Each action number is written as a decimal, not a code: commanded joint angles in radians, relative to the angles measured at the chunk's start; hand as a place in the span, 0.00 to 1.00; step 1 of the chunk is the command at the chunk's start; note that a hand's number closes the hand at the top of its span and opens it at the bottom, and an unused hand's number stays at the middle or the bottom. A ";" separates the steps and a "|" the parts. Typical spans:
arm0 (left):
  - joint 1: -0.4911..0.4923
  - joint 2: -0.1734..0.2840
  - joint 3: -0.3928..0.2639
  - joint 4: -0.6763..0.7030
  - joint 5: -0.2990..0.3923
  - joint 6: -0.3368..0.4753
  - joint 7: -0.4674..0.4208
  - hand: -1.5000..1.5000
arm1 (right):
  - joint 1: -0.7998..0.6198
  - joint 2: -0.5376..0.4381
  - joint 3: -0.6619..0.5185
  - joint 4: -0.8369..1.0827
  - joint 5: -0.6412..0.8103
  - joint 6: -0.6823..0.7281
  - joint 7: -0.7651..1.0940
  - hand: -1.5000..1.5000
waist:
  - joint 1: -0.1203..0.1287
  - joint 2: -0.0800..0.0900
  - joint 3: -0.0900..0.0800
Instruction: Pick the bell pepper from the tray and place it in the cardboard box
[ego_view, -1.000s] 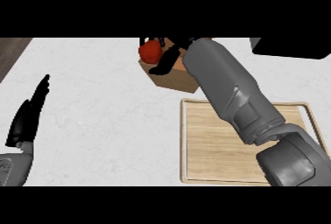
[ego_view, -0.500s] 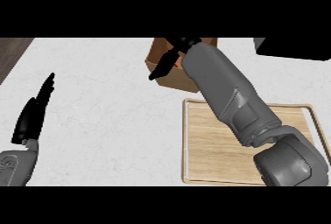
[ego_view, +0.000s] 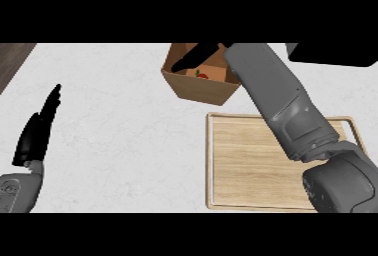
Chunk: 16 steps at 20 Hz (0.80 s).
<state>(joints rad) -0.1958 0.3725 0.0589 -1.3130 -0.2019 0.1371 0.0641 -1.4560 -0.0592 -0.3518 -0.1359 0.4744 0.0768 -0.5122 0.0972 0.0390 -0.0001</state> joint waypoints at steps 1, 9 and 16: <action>0.009 -0.001 0.002 0.007 -0.017 0.017 -0.011 0.50 | 0.021 -0.070 -0.049 0.001 -0.048 0.085 -0.032 0.00 | -0.006 0.002 0.000; 0.004 0.012 0.019 -0.004 0.024 -0.031 -0.010 0.50 | 0.058 -0.276 -0.088 0.012 -0.078 0.211 -0.017 0.00 | 0.001 0.007 0.001; -0.022 0.016 0.026 -0.005 0.013 -0.017 0.003 0.50 | 0.148 -0.441 -0.072 0.007 -0.055 0.332 -0.099 0.00 | 0.010 0.023 0.004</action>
<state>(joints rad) -0.1980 0.3729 0.0677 -1.3206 -0.1999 0.1303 0.0561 -1.3477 -0.4144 -0.4321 -0.1267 0.4083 0.3400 -0.5746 0.1060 0.0568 0.0024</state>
